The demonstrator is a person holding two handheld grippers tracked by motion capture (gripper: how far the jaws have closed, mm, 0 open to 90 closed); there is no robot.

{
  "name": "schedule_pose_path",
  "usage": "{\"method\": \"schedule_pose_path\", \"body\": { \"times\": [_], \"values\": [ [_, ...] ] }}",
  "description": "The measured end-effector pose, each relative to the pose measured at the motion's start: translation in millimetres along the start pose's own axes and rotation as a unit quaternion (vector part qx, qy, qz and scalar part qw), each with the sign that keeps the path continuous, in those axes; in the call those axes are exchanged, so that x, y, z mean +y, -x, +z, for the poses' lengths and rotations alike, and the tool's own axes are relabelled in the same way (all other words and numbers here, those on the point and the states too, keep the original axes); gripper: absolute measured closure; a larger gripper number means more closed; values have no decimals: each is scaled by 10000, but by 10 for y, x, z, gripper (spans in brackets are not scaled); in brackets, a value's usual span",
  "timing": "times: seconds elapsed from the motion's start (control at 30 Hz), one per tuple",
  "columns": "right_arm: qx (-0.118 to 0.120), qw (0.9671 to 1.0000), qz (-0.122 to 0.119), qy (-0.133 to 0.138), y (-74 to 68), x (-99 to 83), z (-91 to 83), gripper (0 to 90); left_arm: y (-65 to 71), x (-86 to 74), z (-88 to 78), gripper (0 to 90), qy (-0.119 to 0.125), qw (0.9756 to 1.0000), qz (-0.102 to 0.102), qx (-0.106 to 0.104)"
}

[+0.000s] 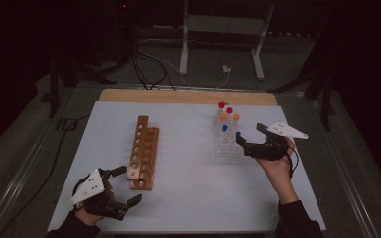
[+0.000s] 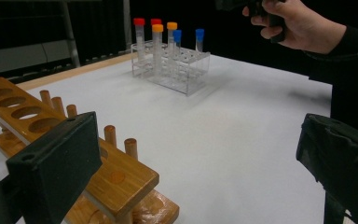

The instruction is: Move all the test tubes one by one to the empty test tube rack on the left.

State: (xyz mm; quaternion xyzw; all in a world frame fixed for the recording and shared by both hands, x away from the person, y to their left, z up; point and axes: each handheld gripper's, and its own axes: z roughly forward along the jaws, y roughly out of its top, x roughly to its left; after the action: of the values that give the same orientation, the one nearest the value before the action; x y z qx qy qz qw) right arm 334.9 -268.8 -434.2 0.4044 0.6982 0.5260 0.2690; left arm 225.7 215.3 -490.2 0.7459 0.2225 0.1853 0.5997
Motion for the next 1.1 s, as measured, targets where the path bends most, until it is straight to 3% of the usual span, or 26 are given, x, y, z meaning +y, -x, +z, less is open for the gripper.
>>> {"method": "schedule_pose_path", "body": {
  "times": [0.23, 0.3, 0.47, 0.77, 1.1],
  "values": [
    [-58, 9989, -65, -453, -9, -113, 112, 85, -3, -1, 0, 6, -6, 10000, -10, -14],
    [-153, 9983, -80, -555, -13, -132, 136, 142, -3, 0, -1, 5, 15, 10000, -16, -19],
    [-210, 9958, -26, -889, 0, -177, 198, 174, -6, -1, -1, 6, 19, 10000, -22, -1],
    [-376, 9890, 24, -1429, 9, -188, 283, 451, -6, -3, 3, 6, -2, 10000, -1, 17],
    [-424, 9861, 91, -1604, -5, -194, 383, 653, -7, -6, 1, 6, 8, 10000, -17, 28]
  ]
}}
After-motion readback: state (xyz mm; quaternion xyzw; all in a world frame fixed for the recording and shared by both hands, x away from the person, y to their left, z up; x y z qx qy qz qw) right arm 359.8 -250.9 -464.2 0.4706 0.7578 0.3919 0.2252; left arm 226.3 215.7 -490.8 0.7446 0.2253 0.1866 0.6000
